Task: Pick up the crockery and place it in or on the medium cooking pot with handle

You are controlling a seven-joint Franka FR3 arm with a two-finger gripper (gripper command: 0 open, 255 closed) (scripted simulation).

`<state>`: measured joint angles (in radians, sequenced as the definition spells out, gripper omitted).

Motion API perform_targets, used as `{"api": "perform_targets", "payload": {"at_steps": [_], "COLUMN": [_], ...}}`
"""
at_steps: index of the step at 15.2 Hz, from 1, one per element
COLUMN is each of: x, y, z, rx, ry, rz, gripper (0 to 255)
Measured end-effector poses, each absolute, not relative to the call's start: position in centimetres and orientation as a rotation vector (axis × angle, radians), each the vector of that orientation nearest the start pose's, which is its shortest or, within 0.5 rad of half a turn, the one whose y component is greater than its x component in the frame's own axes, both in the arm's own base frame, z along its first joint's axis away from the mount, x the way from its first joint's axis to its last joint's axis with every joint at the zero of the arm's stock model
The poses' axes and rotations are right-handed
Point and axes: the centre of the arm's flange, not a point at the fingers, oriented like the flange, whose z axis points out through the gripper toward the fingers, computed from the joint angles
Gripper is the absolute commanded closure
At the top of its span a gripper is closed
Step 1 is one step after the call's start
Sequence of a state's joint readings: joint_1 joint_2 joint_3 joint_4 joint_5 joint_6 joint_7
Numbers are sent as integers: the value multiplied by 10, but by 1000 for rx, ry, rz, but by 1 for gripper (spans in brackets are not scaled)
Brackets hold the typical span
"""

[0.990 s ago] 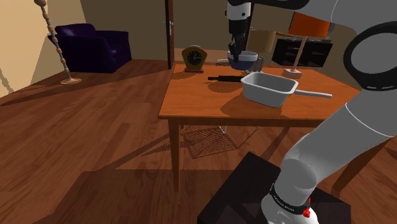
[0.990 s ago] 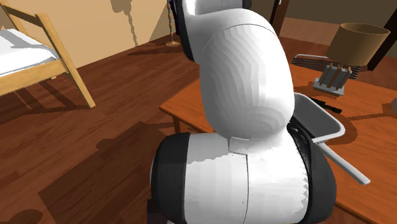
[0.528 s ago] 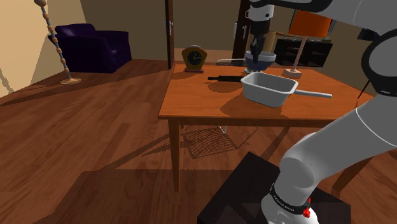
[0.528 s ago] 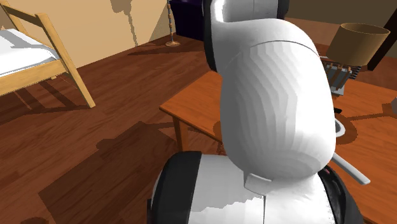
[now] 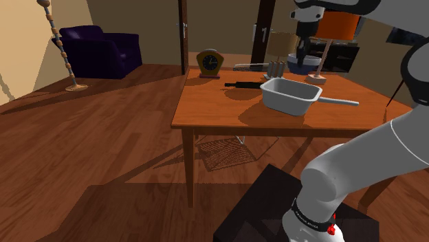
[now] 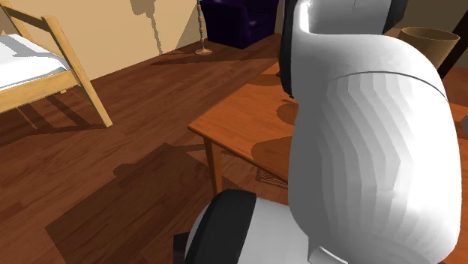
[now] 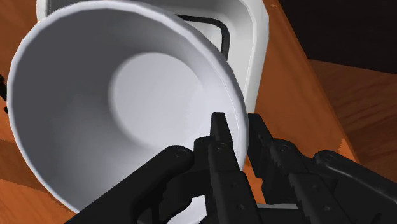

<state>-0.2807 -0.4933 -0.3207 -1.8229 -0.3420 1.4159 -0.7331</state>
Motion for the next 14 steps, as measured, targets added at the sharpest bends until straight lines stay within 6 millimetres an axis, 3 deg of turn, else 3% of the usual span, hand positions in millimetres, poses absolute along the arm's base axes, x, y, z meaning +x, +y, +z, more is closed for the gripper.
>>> {"api": "perform_targets", "payload": {"at_steps": [6, 14], "x": [220, 216], "y": [-333, -336], "z": [711, 673], "rx": [-3320, -3320], "ry": [-166, -168], "rz": [110, 111], "gripper": [255, 255]}}
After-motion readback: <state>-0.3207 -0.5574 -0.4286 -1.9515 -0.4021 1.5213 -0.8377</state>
